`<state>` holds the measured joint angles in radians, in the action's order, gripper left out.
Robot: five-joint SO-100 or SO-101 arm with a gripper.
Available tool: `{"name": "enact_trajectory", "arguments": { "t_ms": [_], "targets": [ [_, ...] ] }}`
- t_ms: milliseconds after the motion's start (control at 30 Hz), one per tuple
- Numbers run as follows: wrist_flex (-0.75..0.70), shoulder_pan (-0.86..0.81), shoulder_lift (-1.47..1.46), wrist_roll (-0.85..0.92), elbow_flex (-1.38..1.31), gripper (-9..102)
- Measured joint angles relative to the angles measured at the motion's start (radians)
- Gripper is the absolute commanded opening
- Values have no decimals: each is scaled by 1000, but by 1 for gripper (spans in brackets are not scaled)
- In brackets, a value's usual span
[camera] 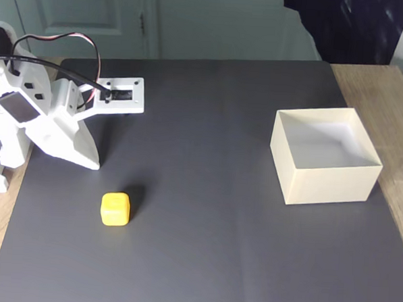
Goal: Grasp a cube block and put it in the white box.
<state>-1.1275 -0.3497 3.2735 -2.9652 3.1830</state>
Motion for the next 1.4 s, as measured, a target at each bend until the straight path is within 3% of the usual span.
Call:
{"name": "enact_trajectory", "arguments": {
  "t_ms": [500, 900, 1133, 1400],
  "targets": [
    [34, 20, -2, -95, -35, 0],
    [146, 26, -360, -172, -229, 0],
    [147, -48, -629, -225, -495, 0],
    [32, -209, -644, -284, -584, 0]
  ]
}}
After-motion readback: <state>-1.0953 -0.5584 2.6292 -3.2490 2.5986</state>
